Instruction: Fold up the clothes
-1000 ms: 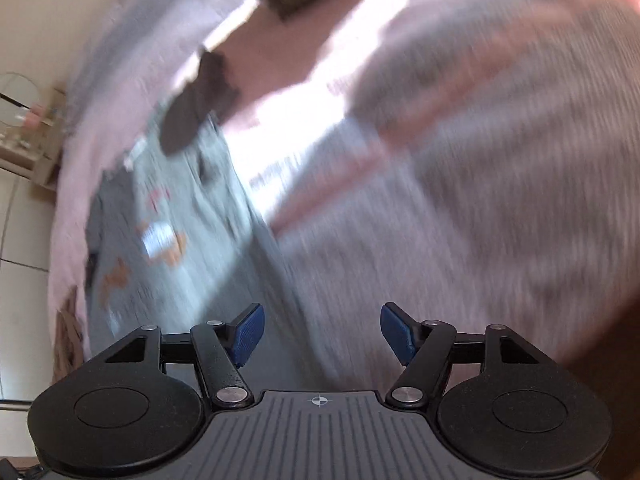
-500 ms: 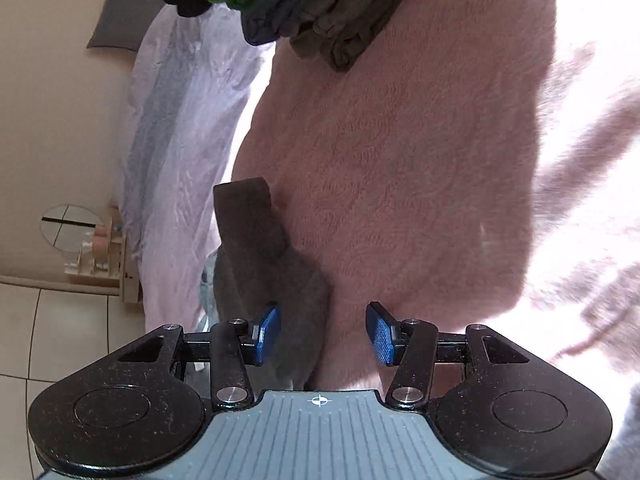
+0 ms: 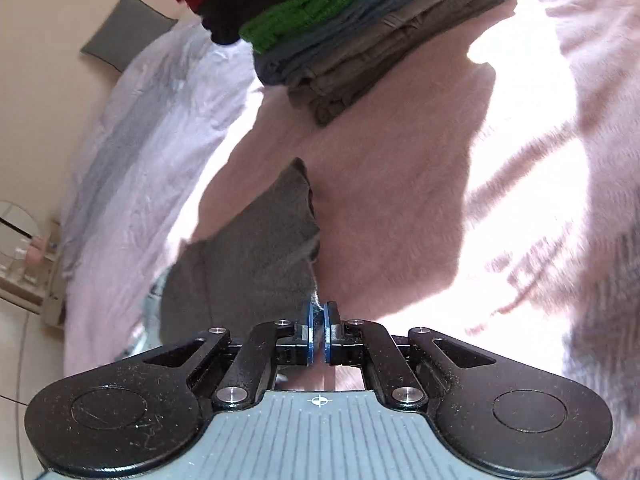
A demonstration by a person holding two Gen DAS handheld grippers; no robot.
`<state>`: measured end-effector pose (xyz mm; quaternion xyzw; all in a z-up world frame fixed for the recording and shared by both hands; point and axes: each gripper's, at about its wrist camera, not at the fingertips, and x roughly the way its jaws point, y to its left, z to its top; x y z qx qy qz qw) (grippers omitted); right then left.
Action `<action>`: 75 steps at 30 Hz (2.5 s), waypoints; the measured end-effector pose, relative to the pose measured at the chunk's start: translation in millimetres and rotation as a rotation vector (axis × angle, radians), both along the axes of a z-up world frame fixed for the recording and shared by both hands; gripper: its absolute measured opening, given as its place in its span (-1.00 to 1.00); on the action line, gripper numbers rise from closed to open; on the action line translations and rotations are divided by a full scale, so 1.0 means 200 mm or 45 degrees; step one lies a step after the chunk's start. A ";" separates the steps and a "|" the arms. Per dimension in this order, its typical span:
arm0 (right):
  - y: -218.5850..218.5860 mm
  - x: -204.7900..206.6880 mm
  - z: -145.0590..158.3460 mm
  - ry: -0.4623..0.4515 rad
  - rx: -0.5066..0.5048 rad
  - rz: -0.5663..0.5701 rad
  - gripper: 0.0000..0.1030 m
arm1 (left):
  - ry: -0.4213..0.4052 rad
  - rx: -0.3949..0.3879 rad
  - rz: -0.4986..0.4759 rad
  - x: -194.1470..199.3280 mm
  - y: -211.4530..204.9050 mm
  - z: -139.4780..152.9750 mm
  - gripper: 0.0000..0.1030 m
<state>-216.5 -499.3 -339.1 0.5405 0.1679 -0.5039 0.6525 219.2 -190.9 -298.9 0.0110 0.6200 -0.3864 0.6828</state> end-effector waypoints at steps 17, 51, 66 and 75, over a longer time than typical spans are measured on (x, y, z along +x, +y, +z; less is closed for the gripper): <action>-0.01 -0.07 0.09 0.207 0.008 -0.057 0.42 | -1.201 0.254 -0.941 -0.18 -0.49 -0.13 -0.25; 0.19 0.33 0.18 0.426 -0.068 0.156 0.42 | -0.319 0.177 0.242 0.77 -0.11 -0.17 -0.27; 0.27 0.48 0.24 0.487 -0.097 0.250 0.43 | -0.773 0.302 0.147 0.48 -0.05 -0.07 -0.88; 0.08 0.66 0.12 0.545 -0.323 0.563 0.42 | -0.789 -0.012 -0.217 0.56 -0.38 -0.11 -0.57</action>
